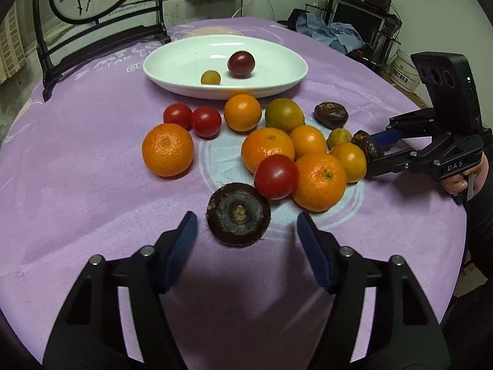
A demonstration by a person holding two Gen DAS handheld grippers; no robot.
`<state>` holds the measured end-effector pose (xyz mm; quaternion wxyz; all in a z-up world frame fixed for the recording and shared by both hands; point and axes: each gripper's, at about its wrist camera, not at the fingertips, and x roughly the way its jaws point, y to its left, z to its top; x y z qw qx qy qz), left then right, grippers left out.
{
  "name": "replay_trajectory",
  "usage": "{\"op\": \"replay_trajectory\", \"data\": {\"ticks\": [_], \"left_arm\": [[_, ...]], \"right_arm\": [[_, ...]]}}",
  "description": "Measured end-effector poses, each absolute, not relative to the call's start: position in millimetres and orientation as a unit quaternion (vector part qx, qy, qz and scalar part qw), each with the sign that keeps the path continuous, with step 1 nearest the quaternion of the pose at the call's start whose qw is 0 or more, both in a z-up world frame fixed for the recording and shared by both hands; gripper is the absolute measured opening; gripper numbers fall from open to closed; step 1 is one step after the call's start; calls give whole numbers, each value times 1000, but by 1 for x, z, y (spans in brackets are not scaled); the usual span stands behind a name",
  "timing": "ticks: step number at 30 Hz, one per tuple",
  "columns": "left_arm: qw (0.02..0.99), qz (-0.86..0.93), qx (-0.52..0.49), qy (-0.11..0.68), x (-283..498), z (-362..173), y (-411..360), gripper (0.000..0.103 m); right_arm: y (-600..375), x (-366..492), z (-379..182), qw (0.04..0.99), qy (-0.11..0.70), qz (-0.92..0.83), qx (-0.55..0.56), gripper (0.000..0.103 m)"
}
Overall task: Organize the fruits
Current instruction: 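Grasp a dark brown fruit with the left gripper while the right gripper grasps another, then lower both dark brown fruits onto the white plate and open both grippers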
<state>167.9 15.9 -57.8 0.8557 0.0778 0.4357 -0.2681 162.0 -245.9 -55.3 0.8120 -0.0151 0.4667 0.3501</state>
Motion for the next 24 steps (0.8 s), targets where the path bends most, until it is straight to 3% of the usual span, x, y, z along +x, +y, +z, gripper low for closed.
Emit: {"op": "replay_trajectory", "data": {"ticks": [9,12,24], "left_arm": [[851,-265,78,446,175,-62,14,56],[853,-260,79,445,175,-61,15,44],[873,-254,36,415,152,-46,27,44]], "right_arm": [[-253,161,-50,815,461,351,2,45],[-260,159,-42,817,446,365,26,45],[-266,157,-28,819,413,393,69,45]]}}
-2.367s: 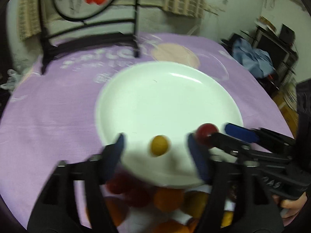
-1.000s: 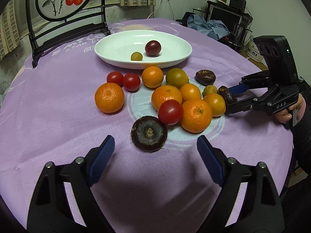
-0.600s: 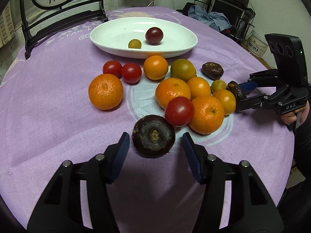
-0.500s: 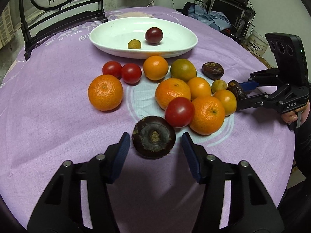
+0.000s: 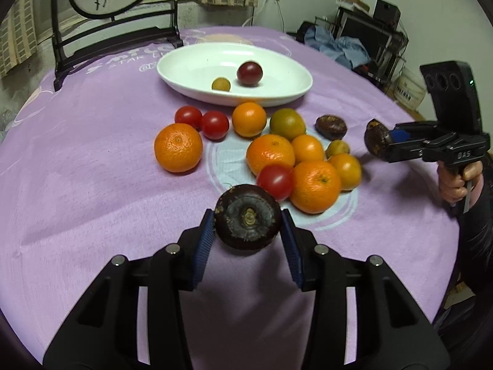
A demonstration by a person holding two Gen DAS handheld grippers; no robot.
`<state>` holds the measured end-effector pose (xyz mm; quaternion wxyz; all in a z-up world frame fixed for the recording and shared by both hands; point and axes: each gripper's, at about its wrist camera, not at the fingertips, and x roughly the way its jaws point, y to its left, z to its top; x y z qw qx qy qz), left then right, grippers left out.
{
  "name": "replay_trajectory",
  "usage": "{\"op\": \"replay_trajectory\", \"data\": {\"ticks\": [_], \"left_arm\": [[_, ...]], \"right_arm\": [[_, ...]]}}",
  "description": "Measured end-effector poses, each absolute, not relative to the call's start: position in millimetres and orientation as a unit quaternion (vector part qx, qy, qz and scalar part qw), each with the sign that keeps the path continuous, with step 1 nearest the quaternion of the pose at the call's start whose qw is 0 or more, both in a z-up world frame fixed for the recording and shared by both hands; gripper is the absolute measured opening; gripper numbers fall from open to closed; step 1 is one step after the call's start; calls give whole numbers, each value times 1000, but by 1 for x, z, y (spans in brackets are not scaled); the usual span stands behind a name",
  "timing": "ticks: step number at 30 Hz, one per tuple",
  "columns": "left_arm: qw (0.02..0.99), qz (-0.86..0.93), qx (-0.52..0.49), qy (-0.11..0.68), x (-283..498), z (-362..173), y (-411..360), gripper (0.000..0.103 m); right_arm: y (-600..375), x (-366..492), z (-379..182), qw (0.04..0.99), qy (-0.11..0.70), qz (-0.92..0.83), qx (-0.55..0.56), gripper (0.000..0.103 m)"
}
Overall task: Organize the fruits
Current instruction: 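Lower both dark brown fruits onto the white plate and open both grippers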
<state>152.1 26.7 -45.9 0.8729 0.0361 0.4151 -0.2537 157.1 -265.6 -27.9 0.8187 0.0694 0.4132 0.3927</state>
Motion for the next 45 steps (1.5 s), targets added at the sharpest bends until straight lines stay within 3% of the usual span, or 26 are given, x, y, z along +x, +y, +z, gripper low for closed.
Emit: {"op": "replay_trajectory", "data": {"ticks": [8,16,24,33,35,36,37,40,45], "left_arm": [[888,-277,-25,366,150,-14,28,44],[908,-209,-68,356,240,24,2,44],[910,-133,-53,390,322,9,-17,44],[893,-95,-34,439,358,-21,-18,44],[896,-91,-31,435,356,-20,-18,61],[899,-86,-28,428,353,-17,-19,75],[907,-81,-24,413,348,-10,-19,80],[916,-83,-16,393,333,5,-19,92],[925,-78,-21,373,296,14,-2,98]], "right_arm": [[-273,180,1,847,354,370,141,45],[-254,261,4,896,349,242,130,45],[-245,306,-21,898,392,179,87,45],[-231,312,-34,894,417,159,34,49],[-231,309,-31,892,420,161,33,50],[-232,307,-29,892,419,164,37,50],[-234,302,-25,893,416,168,41,50],[-241,284,-15,898,400,179,47,50],[-246,249,-13,893,398,206,43,50]]}}
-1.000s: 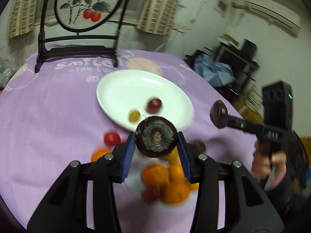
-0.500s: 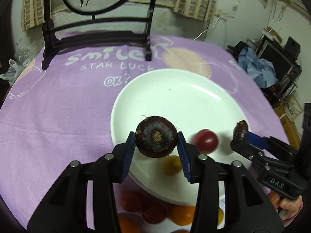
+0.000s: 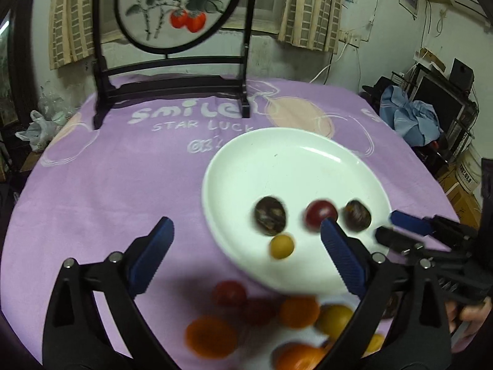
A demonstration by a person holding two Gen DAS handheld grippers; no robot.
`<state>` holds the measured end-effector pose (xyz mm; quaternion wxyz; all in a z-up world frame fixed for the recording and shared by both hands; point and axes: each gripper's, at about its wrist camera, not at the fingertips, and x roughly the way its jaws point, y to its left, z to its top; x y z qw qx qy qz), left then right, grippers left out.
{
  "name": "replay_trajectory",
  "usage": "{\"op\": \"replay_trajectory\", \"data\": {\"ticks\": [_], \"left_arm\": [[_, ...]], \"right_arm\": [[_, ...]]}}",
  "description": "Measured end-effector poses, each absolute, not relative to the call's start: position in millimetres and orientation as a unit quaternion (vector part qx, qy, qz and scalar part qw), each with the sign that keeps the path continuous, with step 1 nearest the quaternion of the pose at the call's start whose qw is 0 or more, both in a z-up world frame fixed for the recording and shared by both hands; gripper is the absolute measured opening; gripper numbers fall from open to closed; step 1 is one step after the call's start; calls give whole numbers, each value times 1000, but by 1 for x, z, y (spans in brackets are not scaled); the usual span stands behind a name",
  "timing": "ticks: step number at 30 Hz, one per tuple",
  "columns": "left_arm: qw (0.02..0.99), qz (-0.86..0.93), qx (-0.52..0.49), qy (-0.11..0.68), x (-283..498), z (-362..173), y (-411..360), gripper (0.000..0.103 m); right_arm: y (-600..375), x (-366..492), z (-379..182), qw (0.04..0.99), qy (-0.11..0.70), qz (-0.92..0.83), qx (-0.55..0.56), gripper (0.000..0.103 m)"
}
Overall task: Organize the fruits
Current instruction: 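Lower both dark brown fruits onto the white plate and open both grippers, then grasp a dark brown fruit with the right gripper while the left gripper grasps a tangerine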
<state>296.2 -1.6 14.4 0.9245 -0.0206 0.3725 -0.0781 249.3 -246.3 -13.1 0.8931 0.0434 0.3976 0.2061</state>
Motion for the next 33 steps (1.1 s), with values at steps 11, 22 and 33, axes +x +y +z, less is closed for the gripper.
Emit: {"op": "replay_trajectory", "data": {"ticks": [11,22,33], "left_arm": [[919,-32,-56,390,235,-12,63,99],[922,6,-60,383,227,-12,82,99],[919,2,-56,389,229,-14,80,99]], "right_arm": [[-241,213,-40,880,439,182,-14,50],[-233,201,-47,870,445,205,-54,50],[-231,203,-54,871,445,198,-64,49]]}}
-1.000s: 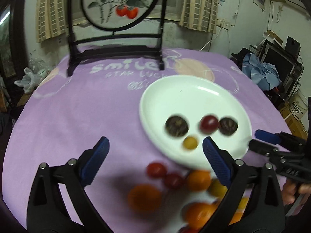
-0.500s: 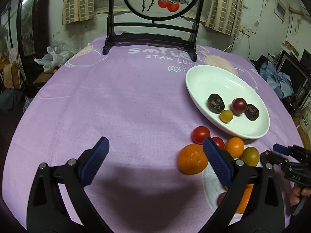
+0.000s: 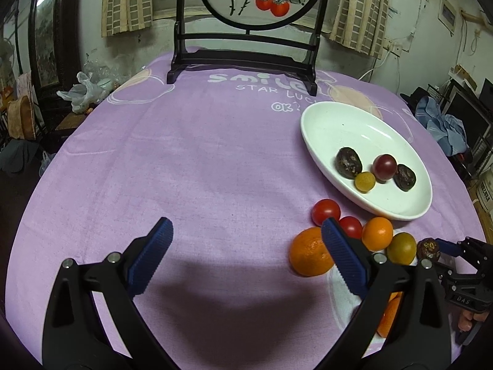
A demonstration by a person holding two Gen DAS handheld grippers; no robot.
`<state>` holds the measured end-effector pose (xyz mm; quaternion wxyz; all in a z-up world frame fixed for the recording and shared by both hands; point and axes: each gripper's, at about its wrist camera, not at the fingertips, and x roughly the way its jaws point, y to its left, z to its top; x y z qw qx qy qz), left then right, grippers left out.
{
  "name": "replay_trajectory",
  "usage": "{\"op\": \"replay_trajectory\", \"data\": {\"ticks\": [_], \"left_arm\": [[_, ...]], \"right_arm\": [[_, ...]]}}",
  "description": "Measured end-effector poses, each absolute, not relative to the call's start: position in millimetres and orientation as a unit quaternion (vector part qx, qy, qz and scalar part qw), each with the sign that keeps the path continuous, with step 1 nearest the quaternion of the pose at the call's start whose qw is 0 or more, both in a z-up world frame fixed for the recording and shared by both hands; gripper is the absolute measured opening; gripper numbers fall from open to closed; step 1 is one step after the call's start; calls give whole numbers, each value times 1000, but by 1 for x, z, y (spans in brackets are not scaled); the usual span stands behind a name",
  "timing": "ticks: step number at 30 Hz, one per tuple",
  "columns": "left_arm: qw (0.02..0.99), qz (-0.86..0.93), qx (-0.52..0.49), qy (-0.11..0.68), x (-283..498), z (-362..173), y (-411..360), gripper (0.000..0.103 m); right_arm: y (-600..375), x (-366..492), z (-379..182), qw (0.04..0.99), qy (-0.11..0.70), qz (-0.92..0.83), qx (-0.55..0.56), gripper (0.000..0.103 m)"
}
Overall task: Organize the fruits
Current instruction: 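Grasp a dark brown fruit with the right gripper while the left gripper grasps a tangerine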
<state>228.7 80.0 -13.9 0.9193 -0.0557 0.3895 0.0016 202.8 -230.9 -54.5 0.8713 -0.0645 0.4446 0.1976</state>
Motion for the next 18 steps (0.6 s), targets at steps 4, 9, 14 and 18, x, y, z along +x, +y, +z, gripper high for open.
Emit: {"op": "replay_trajectory", "data": {"ticks": [4,9,14,18], "left_arm": [[918,-2,-45,393,229,-16,76,99],[910,-17,-46,411,233,-23,73,99],[907,-58,12,418,228,-30,49,97],[903,-87,55,417,225,-37,30,74]], "right_arm": [[-230,204,-55,872,441,203,-63,42],[-240,204,-46,872,435,226,-13,41],[-255,202,-29,878,407,249,47,41],[-256,201,-24,879,402,250,54,41]]}}
